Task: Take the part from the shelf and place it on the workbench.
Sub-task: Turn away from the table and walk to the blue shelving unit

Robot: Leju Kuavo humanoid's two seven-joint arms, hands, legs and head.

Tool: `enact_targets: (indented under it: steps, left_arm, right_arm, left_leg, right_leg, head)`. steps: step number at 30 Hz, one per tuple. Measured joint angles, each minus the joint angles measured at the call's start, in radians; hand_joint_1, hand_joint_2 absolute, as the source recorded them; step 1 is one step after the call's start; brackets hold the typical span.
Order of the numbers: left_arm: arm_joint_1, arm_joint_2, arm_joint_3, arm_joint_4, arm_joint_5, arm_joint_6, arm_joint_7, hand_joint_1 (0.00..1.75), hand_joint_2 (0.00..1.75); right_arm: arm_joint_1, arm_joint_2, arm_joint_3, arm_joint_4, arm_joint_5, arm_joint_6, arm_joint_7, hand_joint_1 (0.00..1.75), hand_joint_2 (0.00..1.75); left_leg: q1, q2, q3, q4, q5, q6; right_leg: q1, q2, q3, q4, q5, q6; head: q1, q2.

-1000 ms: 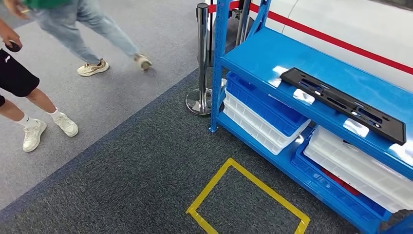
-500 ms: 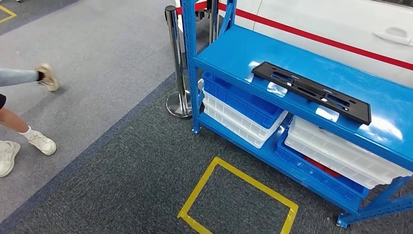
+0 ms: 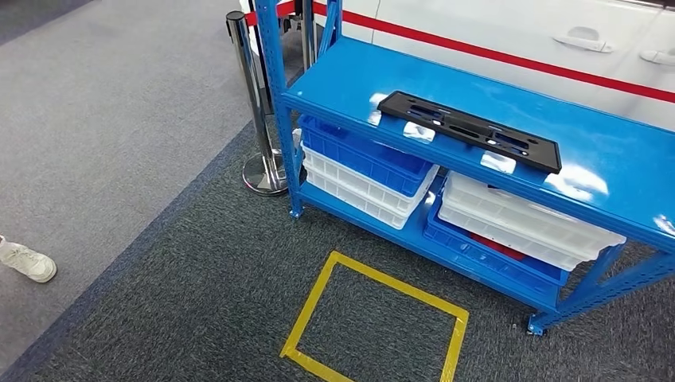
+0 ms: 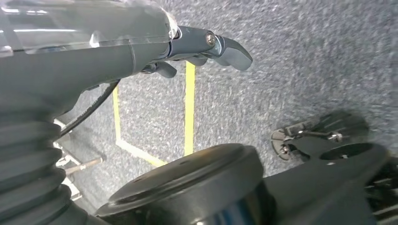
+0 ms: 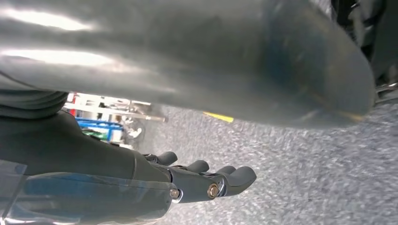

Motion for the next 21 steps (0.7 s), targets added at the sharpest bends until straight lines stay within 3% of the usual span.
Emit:
enact_targets:
  steps: [3, 4, 6, 8, 9, 10, 12, 14, 16, 18, 20, 21]
  left_arm:
    - [-0.005, 0.002, 0.000, 0.000, 0.001, 0.000, -0.003, 0.00, 1.75]
    - [-0.007, 0.003, 0.000, 0.000, 0.002, 0.000, -0.004, 0.00, 1.75]
    - [-0.010, 0.005, 0.001, 0.000, 0.003, -0.001, -0.008, 0.00, 1.75]
    - [-0.015, 0.006, 0.003, 0.000, 0.005, -0.004, -0.012, 0.00, 0.87]
    - [-0.017, 0.007, 0.004, 0.000, 0.006, -0.005, -0.013, 0.00, 0.44]
    - [-0.016, 0.009, 0.004, 0.000, 0.005, -0.006, -0.013, 0.00, 0.00]
    - [-0.009, 0.009, 0.004, 0.000, 0.001, -0.007, -0.012, 0.00, 0.00]
    - [0.003, 0.008, 0.004, 0.000, -0.001, -0.007, -0.012, 0.00, 0.00]
    - [0.010, 0.007, 0.004, 0.001, -0.002, -0.007, -0.012, 0.00, 0.00]
    - [0.011, 0.005, 0.004, 0.001, -0.002, -0.006, -0.013, 0.00, 0.00]
    - [0.012, 0.001, 0.004, 0.001, -0.001, -0.006, -0.014, 0.00, 0.87]
    - [0.012, 0.000, 0.004, 0.001, -0.001, -0.006, -0.015, 0.00, 1.31]
  right_arm:
    - [0.001, 0.000, 0.000, 0.000, 0.005, 0.002, 0.001, 0.00, 0.00]
    - [0.001, 0.000, 0.000, 0.000, 0.006, 0.003, 0.001, 0.00, 0.00]
    - [0.000, 0.001, 0.000, 0.000, 0.008, 0.004, 0.002, 0.00, 0.00]
    - [0.000, 0.000, 0.000, 0.000, 0.009, 0.004, 0.004, 0.00, 0.00]
    - [0.000, 0.000, 0.000, 0.000, 0.010, 0.004, 0.006, 0.00, 0.00]
    - [0.000, 0.000, 0.000, 0.000, 0.010, 0.004, 0.009, 0.00, 0.00]
    - [-0.001, 0.001, 0.000, 0.000, 0.010, 0.003, 0.013, 0.00, 0.00]
    - [-0.002, 0.001, 0.000, 0.000, 0.010, 0.003, 0.015, 0.00, 0.00]
    - [-0.003, 0.001, 0.000, 0.000, 0.010, 0.002, 0.015, 0.00, 0.00]
    - [0.000, -0.001, 0.000, 0.000, 0.010, 0.001, 0.014, 0.00, 0.00]
    - [0.003, -0.003, -0.001, 0.001, 0.010, 0.001, 0.014, 0.00, 0.00]
    - [0.002, -0.004, -0.001, 0.001, 0.010, 0.001, 0.013, 0.00, 0.00]
  left_leg:
    - [-0.002, 0.011, 0.004, 0.000, -0.005, -0.014]
    - [-0.001, 0.002, 0.002, 0.010, -0.015, -0.020]
    - [0.002, -0.030, -0.027, 0.086, -0.067, -0.029]
    - [0.004, -0.054, -0.078, 0.220, -0.135, -0.034]
    - [0.004, -0.059, -0.093, 0.268, -0.150, -0.035]
    - [0.005, -0.061, -0.093, 0.281, -0.144, -0.036]
    - [0.009, -0.068, -0.048, 0.195, -0.081, -0.034]
    - [0.014, -0.098, 0.006, 0.071, -0.029, -0.031]
    - [0.014, -0.119, 0.023, 0.019, -0.026, -0.026]
    - [0.015, -0.110, 0.021, 0.008, -0.026, -0.015]
    - [0.018, -0.093, 0.020, 0.000, -0.016, -0.001]
    - [0.019, -0.082, 0.020, -0.004, -0.013, 0.005]
  right_leg:
    - [0.001, 0.013, 0.000, -0.012, 0.002, -0.015]
    - [-0.002, 0.019, 0.001, -0.015, 0.005, -0.021]
    - [-0.008, 0.032, 0.001, -0.020, 0.010, -0.031]
    - [-0.007, 0.047, -0.001, -0.019, 0.011, -0.036]
    - [-0.007, 0.057, -0.001, -0.019, 0.012, -0.036]
    - [-0.007, 0.068, -0.001, -0.017, 0.012, -0.036]
    - [-0.007, 0.093, 0.001, -0.014, 0.011, -0.034]
    - [-0.007, 0.117, -0.004, -0.007, 0.011, -0.027]
    - [-0.006, 0.135, -0.017, -0.002, 0.016, -0.013]
    - [-0.007, 0.147, -0.028, -0.003, 0.023, 0.002]
    - [-0.005, 0.123, -0.042, 0.021, 0.006, 0.011]
    - [-0.005, 0.102, -0.062, 0.064, -0.019, 0.014]
  head:
    - [-0.001, 0.000]
    - [-0.002, 0.000]
    - [-0.004, 0.000]
    - [-0.006, 0.000]
    - [-0.006, 0.000]
    - [-0.006, 0.000]
    - [-0.006, 0.000]
    - [-0.006, 0.000]
    - [-0.006, 0.000]
    - [-0.006, 0.000]
    - [-0.003, 0.000]
    - [-0.002, 0.000]
